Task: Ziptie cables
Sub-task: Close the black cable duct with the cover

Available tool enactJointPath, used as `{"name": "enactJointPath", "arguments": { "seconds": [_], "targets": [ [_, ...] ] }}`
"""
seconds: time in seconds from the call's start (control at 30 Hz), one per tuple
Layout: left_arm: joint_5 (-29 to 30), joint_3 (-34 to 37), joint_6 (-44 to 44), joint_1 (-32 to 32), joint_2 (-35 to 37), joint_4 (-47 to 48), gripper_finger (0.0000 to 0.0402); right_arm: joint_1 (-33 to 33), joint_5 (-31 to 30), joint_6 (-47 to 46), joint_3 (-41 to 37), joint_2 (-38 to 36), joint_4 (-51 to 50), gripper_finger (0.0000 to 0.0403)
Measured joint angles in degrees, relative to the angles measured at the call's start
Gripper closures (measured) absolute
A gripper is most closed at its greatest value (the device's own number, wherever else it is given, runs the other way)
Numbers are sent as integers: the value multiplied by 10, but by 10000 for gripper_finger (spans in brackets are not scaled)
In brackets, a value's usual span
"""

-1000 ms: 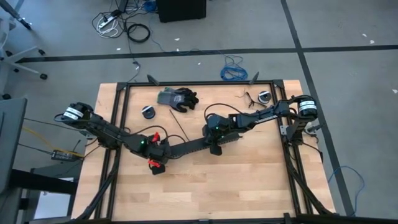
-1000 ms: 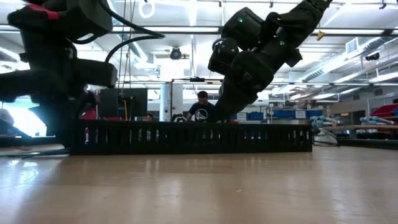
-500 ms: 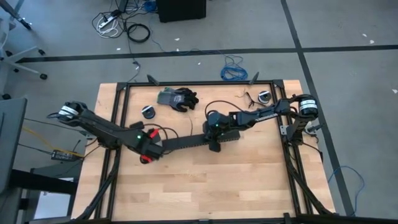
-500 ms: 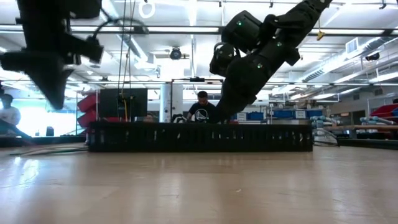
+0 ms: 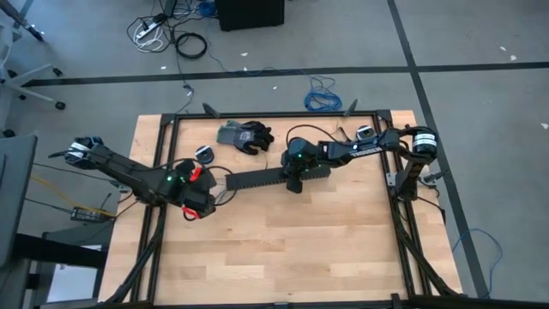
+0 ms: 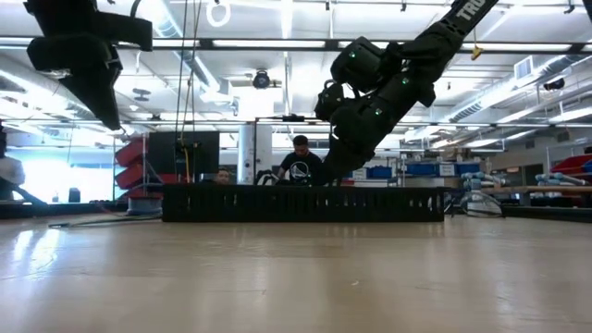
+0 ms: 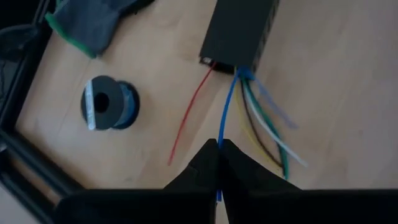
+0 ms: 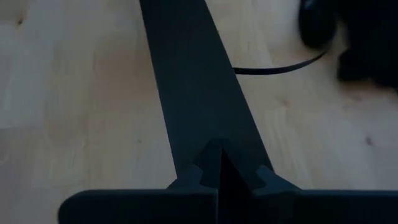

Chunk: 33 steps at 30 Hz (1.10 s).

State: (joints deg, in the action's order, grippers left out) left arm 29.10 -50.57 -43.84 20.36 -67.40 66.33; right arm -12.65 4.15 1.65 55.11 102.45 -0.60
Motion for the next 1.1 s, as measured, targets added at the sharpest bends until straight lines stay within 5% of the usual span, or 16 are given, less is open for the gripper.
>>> {"name": "enactJointPath", "arguments": {
  "seconds": [0.4, 0.67, 0.87, 1.1],
  "targets": [
    [-5, 0, -80, 0, 1, 117, 401, 20, -12, -3, -3, -27, -12, 403],
    [5, 3, -80, 0, -9, 78, 389, 21, -7, -5, -4, -52, -22, 403],
    [8, 3, -27, 0, -32, 67, 344, 21, -4, -5, -3, -49, -24, 403],
    [13, 3, -28, 0, -52, 66, 226, 21, 0, -1, -2, -49, -22, 403]
  ]
}}
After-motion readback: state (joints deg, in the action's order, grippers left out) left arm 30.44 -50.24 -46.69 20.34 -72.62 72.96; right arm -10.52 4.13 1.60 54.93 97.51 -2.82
